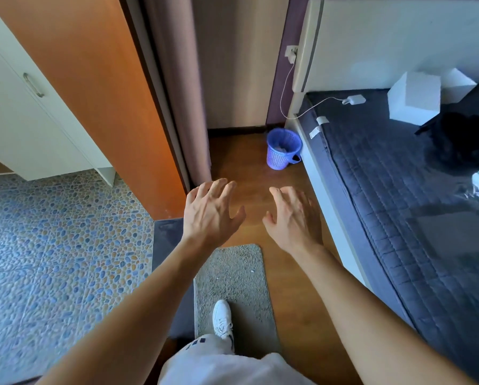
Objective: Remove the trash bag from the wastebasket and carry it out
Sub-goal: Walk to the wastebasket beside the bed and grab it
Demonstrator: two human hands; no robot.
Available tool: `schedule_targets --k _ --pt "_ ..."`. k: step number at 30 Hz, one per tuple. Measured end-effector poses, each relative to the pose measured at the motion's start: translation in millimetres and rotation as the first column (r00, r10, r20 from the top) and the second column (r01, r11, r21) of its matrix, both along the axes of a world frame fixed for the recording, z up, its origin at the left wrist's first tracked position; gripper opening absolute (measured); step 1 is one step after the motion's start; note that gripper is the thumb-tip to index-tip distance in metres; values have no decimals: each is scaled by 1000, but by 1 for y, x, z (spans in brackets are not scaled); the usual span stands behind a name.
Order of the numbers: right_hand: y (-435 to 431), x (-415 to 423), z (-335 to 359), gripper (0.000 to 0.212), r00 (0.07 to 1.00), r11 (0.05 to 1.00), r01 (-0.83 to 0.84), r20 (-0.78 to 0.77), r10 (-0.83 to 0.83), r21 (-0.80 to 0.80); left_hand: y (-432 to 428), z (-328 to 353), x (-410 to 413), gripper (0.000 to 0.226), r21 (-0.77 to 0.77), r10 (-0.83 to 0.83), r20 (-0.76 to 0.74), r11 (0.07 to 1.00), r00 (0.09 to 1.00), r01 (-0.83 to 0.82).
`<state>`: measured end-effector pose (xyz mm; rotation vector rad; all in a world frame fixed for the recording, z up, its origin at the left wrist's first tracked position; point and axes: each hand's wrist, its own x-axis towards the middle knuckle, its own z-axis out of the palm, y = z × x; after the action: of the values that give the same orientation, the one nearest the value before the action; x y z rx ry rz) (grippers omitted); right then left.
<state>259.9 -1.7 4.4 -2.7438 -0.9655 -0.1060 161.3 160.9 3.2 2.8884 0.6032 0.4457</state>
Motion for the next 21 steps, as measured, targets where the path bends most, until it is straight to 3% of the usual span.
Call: schedule_targets --k 7,21 --pt "71 55 -1 53 1000 1000 22 7 -22 -4 73 -1 63 58 -19 -25 20 999 999 25" --pt "141 172 -13 53 999 999 43 -25 -43 -13 140 -15 184 56 -41 -56 9 998 998 56"
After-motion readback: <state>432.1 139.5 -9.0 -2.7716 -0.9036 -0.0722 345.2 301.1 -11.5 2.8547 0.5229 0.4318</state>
